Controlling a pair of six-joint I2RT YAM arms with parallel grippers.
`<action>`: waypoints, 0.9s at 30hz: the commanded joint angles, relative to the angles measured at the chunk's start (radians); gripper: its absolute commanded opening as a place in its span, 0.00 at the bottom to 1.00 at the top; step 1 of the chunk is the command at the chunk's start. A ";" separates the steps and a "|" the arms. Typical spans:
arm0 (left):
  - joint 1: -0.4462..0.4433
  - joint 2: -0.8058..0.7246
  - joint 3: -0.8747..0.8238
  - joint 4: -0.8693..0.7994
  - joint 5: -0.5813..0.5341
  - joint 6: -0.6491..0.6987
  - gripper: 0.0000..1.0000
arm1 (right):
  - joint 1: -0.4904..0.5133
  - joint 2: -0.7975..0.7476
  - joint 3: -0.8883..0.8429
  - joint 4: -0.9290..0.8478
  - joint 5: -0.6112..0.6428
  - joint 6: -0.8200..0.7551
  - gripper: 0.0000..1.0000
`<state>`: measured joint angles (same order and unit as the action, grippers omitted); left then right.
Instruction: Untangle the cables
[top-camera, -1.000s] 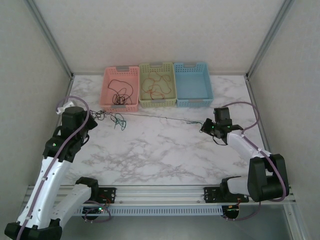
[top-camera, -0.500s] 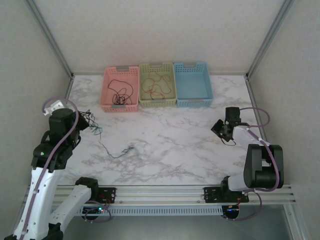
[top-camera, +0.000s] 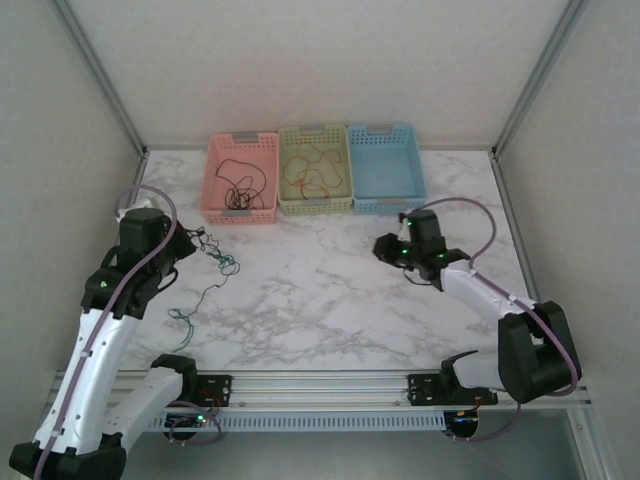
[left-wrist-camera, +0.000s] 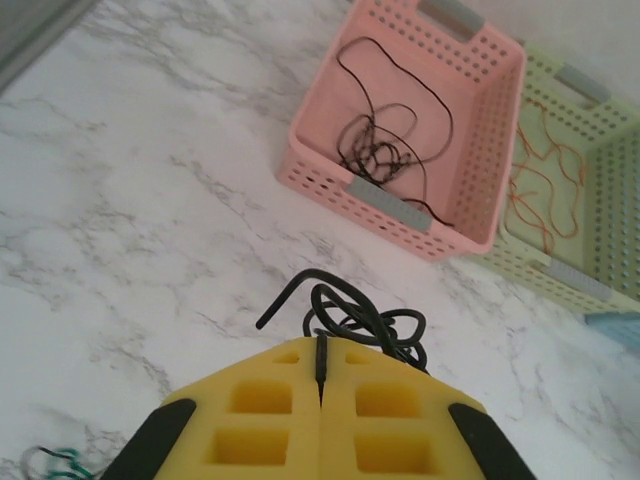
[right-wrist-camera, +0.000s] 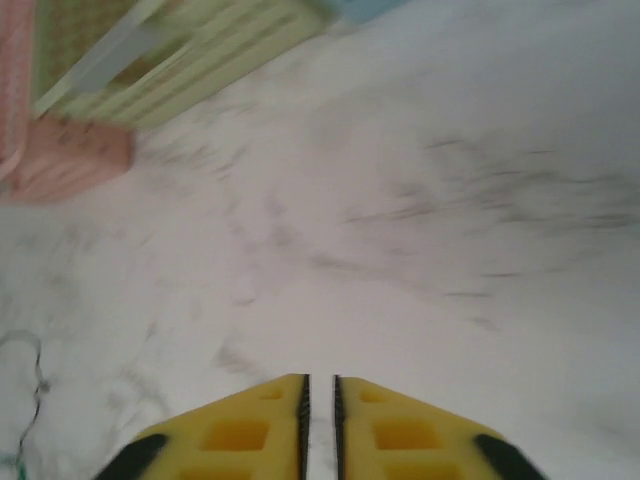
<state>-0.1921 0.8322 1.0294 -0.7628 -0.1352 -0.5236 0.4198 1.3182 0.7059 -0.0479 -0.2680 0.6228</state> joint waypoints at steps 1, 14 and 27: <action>0.009 0.039 0.047 0.078 0.218 -0.033 0.00 | 0.076 -0.003 -0.024 0.116 -0.005 0.033 0.21; -0.548 0.277 0.466 0.206 0.398 -0.049 0.00 | -0.042 -0.188 -0.012 -0.068 0.182 -0.023 0.23; -0.691 0.500 0.528 0.142 0.153 0.038 0.00 | -0.160 -0.246 -0.105 -0.122 0.126 -0.028 0.27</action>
<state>-0.8978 1.3151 1.5658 -0.5713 0.1471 -0.5159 0.2649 1.0634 0.6350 -0.1467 -0.1242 0.6132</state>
